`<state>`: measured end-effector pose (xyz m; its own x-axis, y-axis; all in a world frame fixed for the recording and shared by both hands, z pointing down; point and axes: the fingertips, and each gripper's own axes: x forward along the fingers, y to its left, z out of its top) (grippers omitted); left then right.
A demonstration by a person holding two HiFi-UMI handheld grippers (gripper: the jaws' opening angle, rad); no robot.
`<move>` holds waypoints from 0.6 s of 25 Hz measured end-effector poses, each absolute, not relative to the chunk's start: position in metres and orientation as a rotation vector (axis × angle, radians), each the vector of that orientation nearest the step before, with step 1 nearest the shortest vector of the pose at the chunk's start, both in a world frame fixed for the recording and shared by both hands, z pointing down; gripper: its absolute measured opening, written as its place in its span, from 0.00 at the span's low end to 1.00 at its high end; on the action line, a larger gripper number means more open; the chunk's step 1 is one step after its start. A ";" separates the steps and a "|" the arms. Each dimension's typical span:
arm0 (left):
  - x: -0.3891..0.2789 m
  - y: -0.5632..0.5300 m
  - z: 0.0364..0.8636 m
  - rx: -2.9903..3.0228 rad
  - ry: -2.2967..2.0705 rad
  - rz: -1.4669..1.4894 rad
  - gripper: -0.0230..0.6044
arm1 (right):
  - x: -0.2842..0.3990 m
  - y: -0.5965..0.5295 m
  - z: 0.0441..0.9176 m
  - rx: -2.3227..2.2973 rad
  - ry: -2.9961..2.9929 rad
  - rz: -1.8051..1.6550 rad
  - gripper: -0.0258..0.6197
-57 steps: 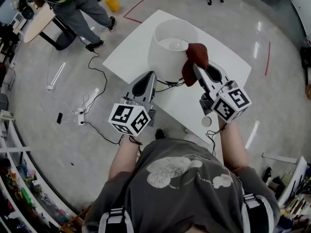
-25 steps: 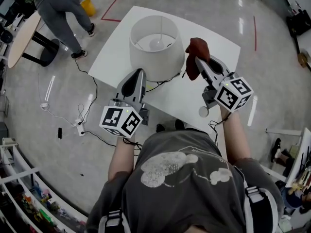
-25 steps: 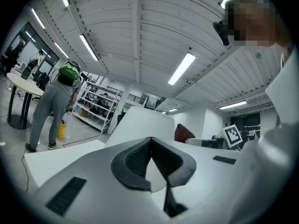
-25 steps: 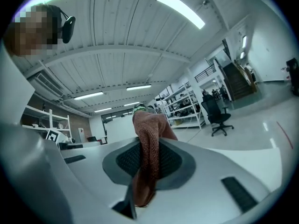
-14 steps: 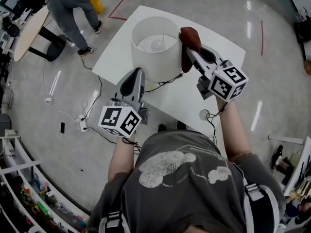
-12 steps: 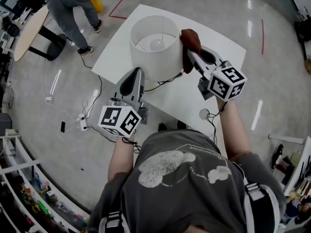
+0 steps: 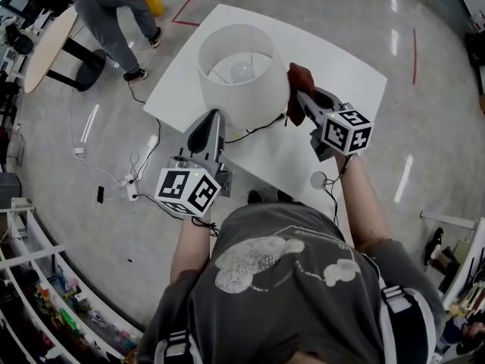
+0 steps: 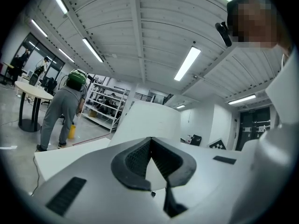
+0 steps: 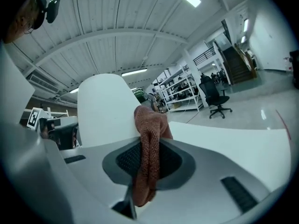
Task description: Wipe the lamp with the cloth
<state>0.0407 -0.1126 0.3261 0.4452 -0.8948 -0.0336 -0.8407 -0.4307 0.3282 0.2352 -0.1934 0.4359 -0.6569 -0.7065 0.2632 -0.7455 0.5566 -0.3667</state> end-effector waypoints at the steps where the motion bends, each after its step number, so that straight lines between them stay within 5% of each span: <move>1: 0.040 -0.114 0.327 2.434 -1.508 -0.284 0.05 | 0.239 -0.196 0.433 1.264 -2.694 0.681 0.13; 15: 0.030 -0.129 0.325 2.392 -1.595 -0.322 0.05 | 0.210 -0.255 0.280 0.852 -3.128 0.258 0.13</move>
<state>0.0300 -0.1290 0.3247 0.3770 -0.9251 -0.0456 -0.8701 -0.3707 0.3248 0.2105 -0.2550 0.2797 -0.8572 -0.5110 -0.0642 -0.4936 0.8507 -0.1808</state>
